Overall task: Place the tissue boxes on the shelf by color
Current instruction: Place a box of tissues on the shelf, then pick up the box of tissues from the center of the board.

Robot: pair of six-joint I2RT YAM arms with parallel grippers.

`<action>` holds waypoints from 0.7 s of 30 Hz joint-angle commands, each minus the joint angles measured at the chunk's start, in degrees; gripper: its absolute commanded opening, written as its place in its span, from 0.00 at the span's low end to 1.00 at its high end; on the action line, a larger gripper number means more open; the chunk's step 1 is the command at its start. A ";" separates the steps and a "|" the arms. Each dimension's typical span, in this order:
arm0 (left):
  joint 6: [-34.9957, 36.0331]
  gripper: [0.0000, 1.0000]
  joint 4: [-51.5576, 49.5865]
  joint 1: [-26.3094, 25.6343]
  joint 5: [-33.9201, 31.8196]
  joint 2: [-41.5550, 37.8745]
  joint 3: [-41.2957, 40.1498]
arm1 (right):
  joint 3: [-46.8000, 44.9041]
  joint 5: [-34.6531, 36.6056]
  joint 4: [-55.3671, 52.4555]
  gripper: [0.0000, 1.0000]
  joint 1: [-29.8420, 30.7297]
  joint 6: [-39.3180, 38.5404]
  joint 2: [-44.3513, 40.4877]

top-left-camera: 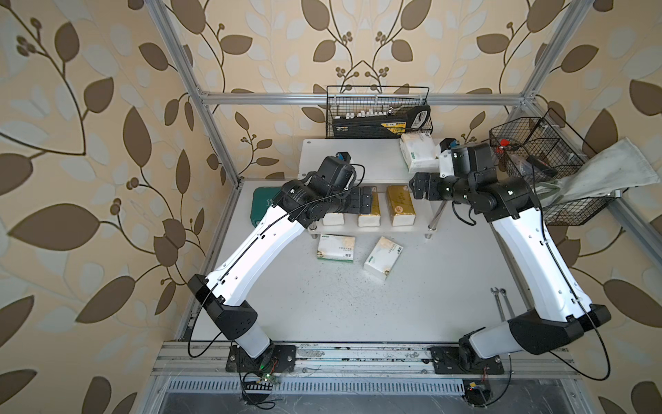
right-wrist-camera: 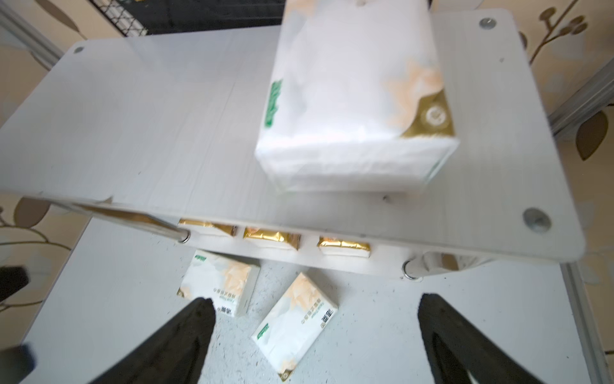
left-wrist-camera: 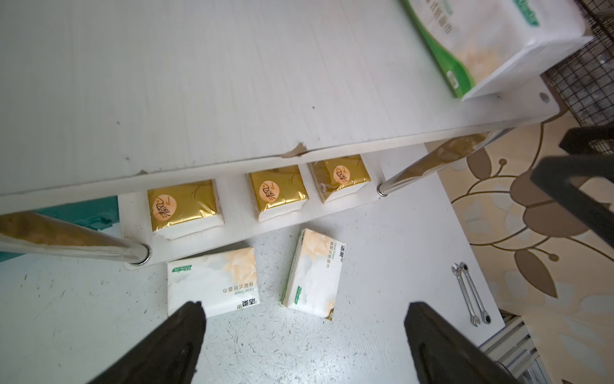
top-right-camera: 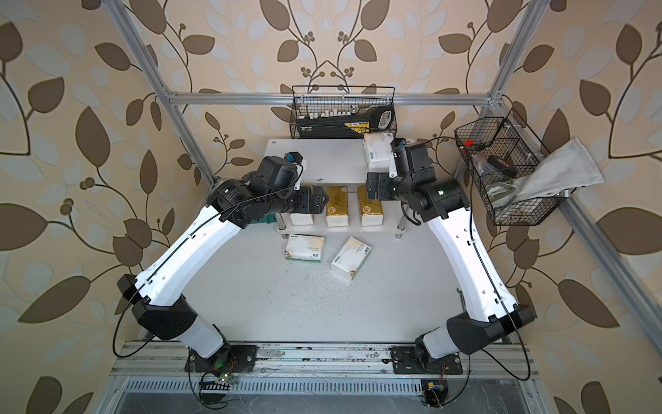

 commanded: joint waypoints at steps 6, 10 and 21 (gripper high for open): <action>-4.75 0.99 6.14 0.09 4.32 -14.80 -17.82 | -26.94 2.57 7.79 0.99 11.39 15.00 -16.56; -8.31 0.99 9.54 -1.39 4.54 -19.61 -28.84 | -43.53 11.83 17.84 0.99 23.07 29.02 -21.48; -17.95 0.99 12.66 -6.88 -2.15 -26.85 -49.13 | -52.00 22.99 25.47 0.99 34.43 49.88 -7.99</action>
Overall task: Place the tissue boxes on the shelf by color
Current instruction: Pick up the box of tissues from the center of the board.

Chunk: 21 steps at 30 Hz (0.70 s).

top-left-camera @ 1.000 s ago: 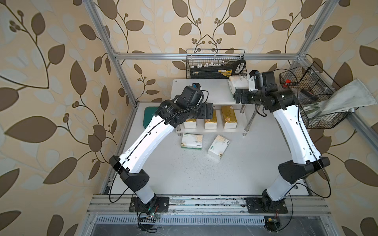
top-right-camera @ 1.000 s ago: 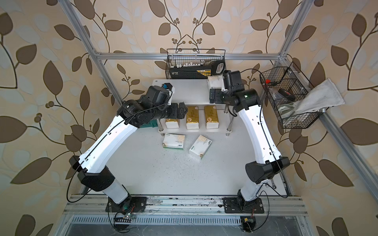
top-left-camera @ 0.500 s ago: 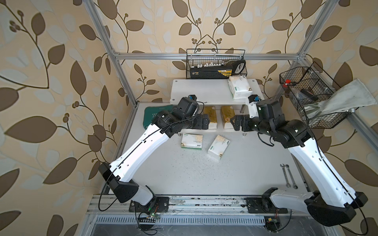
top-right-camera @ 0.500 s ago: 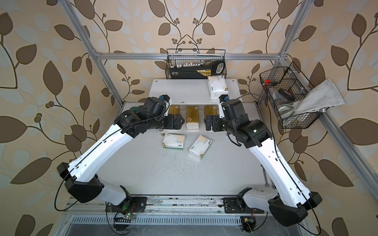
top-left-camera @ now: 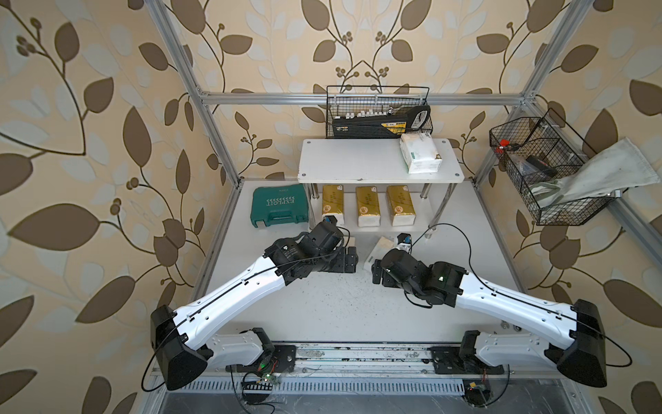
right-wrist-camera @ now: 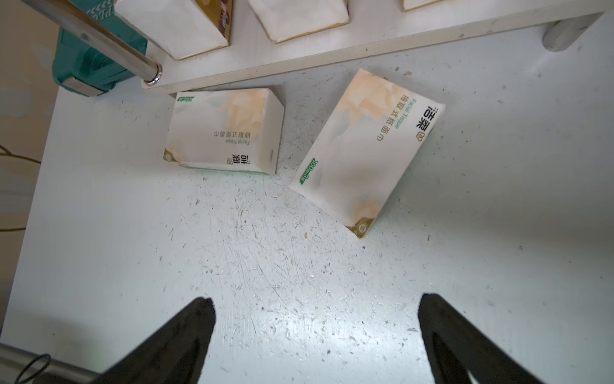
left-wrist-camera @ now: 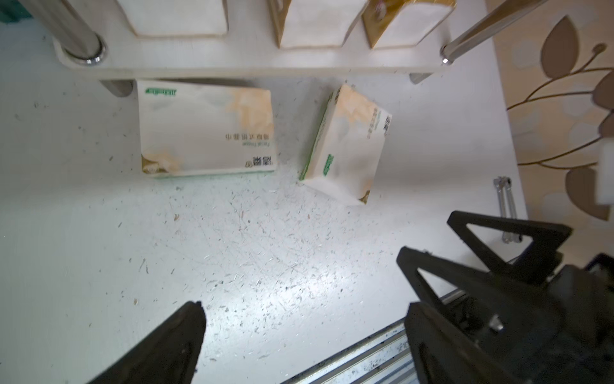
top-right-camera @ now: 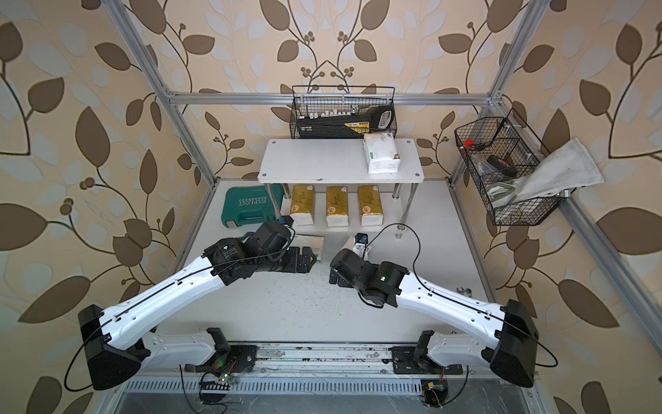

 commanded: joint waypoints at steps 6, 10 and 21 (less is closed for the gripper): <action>-12.76 0.99 4.56 -0.06 -7.73 -9.94 -12.00 | -1.55 7.69 7.16 0.99 0.40 12.32 8.01; -13.33 0.99 2.49 -0.06 -9.21 -10.75 -12.34 | 0.61 8.36 7.99 0.99 0.23 12.03 12.57; -13.95 0.99 3.25 -0.06 -10.06 -13.18 -13.54 | 1.92 6.31 9.46 0.99 -3.89 12.35 19.17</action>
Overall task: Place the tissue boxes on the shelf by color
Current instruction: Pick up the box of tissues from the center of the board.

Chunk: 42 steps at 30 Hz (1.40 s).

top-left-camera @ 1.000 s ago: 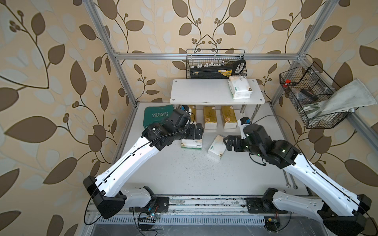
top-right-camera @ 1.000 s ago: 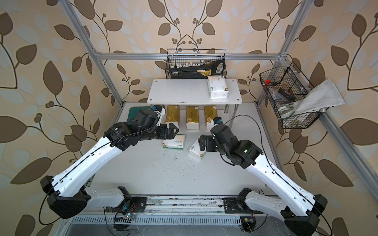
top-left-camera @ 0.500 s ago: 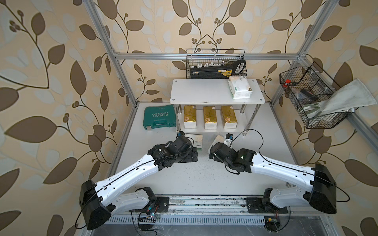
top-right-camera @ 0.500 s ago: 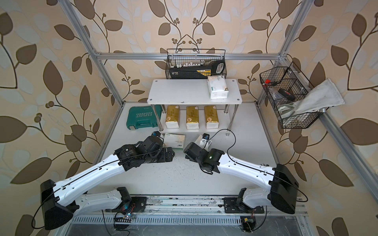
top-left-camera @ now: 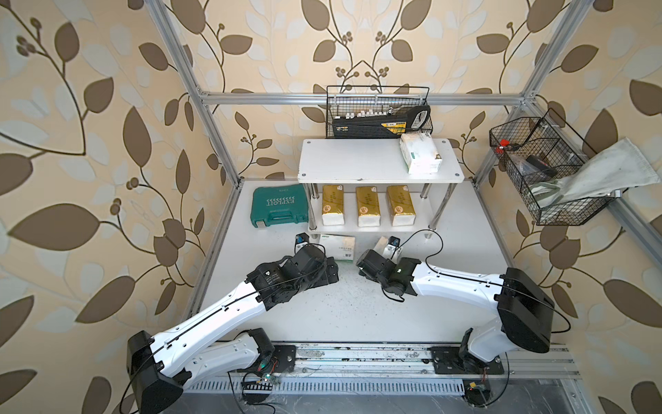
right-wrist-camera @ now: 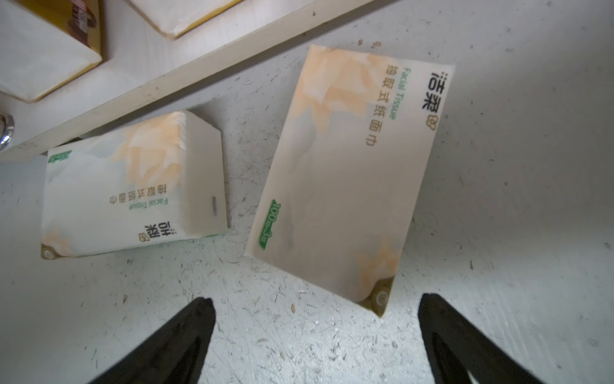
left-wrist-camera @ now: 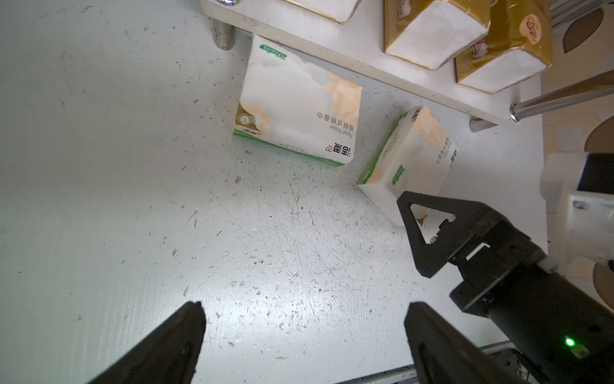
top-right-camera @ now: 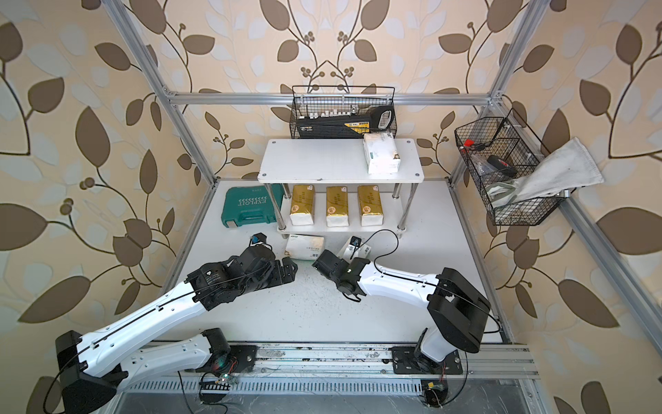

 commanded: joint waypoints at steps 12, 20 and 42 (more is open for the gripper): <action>-0.46 0.99 2.58 -0.06 -0.44 2.11 0.63 | 2.97 -2.89 3.37 0.99 -4.16 -2.56 7.00; -0.81 0.99 3.17 -0.06 -0.35 2.28 0.72 | -1.02 -4.07 3.99 0.99 -5.37 -3.92 5.60; 0.33 0.99 5.39 -0.06 1.96 6.94 3.66 | -5.49 -7.28 8.63 0.99 -8.83 -15.83 3.48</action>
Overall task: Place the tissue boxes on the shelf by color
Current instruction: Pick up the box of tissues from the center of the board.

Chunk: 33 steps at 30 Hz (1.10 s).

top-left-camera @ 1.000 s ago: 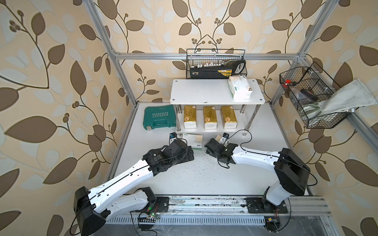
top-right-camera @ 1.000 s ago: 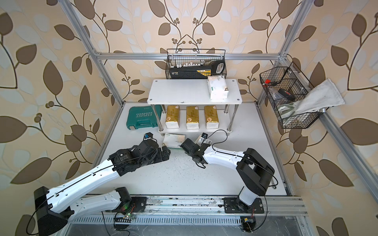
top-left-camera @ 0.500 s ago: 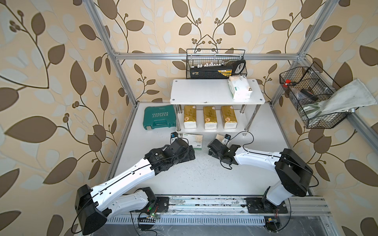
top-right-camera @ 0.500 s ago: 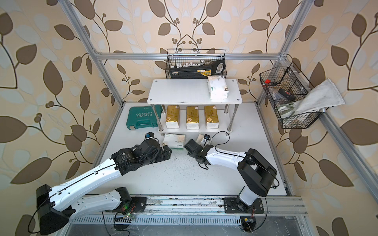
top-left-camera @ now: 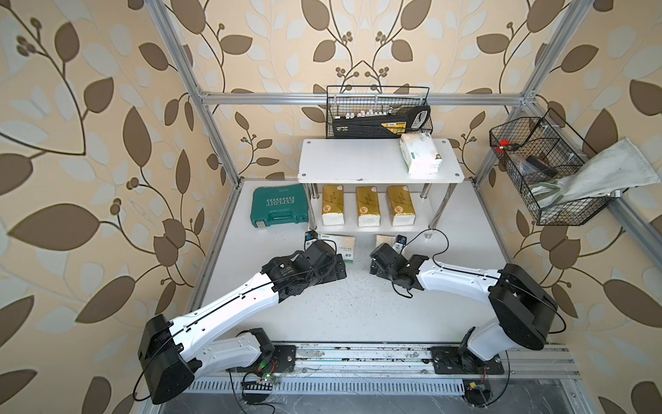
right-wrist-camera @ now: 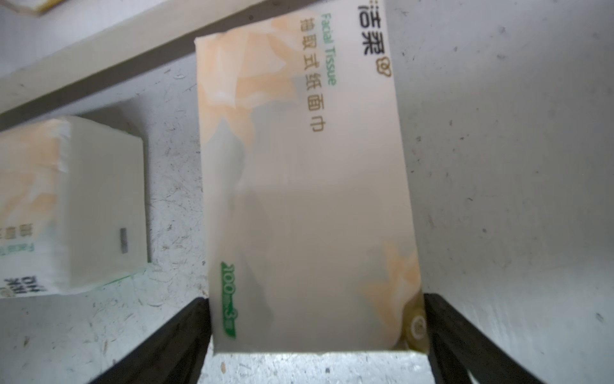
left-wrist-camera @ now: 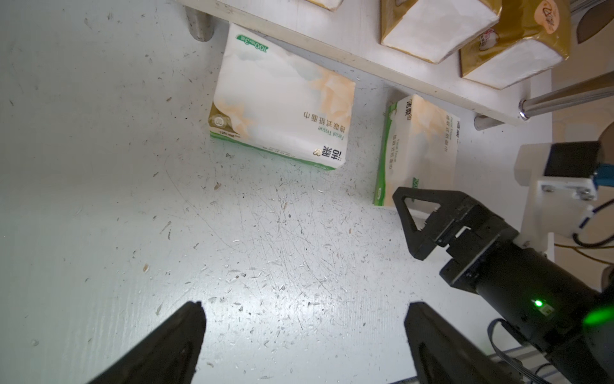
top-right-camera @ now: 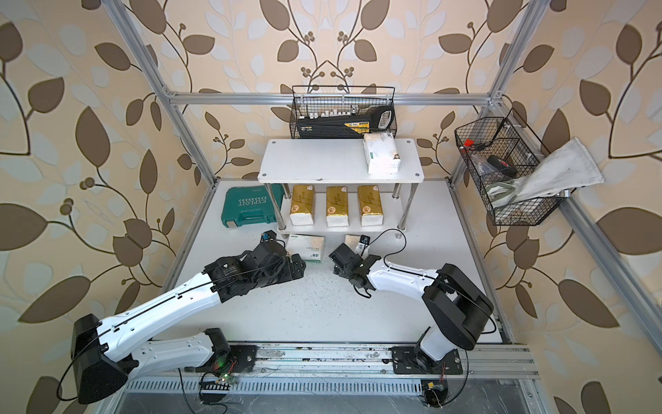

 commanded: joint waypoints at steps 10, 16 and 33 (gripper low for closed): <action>0.44 0.99 0.74 -0.06 0.58 0.08 2.76 | 2.71 -1.40 0.74 0.99 -0.43 -7.46 5.87; 0.46 0.99 0.91 -0.04 0.84 0.41 2.92 | 2.99 -0.55 1.51 0.98 -0.62 -12.32 6.69; 0.27 0.99 0.87 -0.06 1.36 0.78 4.25 | -1.13 -4.20 1.19 0.78 -0.43 -13.72 -1.30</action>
